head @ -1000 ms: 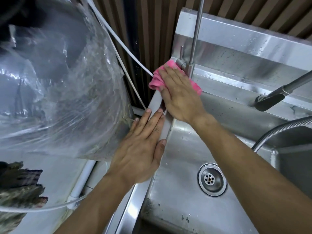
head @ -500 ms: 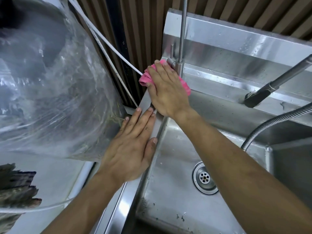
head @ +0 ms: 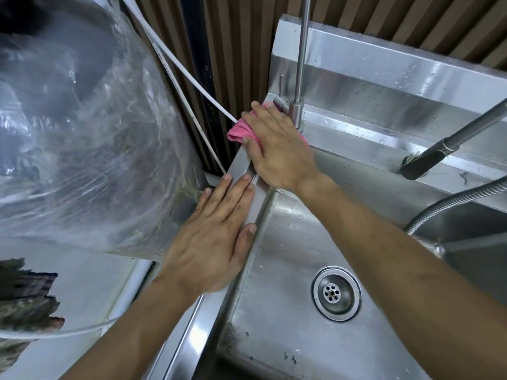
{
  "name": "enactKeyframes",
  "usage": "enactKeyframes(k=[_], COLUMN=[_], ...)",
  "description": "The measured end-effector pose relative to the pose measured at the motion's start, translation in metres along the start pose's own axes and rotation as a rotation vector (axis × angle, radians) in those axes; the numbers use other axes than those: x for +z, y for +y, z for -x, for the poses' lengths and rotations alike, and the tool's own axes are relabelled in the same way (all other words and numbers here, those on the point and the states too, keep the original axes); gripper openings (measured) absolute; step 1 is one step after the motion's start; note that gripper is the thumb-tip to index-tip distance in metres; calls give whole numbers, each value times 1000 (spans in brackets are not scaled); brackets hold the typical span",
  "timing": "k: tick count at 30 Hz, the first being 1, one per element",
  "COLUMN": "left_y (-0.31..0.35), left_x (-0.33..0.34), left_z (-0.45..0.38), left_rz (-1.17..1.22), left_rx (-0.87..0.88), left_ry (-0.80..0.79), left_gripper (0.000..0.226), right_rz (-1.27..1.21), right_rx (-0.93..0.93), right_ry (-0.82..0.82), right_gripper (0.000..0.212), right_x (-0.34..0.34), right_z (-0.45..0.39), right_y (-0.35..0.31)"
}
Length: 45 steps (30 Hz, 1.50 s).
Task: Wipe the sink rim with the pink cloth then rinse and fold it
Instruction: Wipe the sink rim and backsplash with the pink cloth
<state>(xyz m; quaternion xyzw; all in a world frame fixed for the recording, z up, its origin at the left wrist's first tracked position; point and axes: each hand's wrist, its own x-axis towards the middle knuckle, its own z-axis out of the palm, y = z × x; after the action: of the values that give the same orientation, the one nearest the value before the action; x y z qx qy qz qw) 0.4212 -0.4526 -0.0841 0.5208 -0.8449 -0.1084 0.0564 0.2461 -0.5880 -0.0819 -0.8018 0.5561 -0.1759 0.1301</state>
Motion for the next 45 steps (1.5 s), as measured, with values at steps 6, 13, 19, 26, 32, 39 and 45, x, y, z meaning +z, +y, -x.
enactKeyframes(k=[6,13,19,26,32,39,45], left_y=[1,7,19,8,8,5,6], left_x=[-1,-4,-25,-10,-9,-5,-5], left_z=[0,3,-59,-116,-115,-114,-113], left_rz=[-7,-53,-13,-95,-104,-100,-93], left_rx=[-7,-13,72,-19,-14,2,-1], left_ry=[4,43,133,-60,-64,-47,-26], left_gripper=[62,62,56,74,76,80,74], right_rz=[-92,-513,-185,630,813,931,986], right_rx=[14,243,96,-88,-213,-373,-412], right_ry=[186,505,873,476,420,319,287], right_gripper=[42,30,43,61,59,59,61], right_x=[8,-27,-85,-63,-80,-91,-91], right_z=[2,44,33,-20,-30,-46,-37], right_y=[0,-11,21,83,88,92,100])
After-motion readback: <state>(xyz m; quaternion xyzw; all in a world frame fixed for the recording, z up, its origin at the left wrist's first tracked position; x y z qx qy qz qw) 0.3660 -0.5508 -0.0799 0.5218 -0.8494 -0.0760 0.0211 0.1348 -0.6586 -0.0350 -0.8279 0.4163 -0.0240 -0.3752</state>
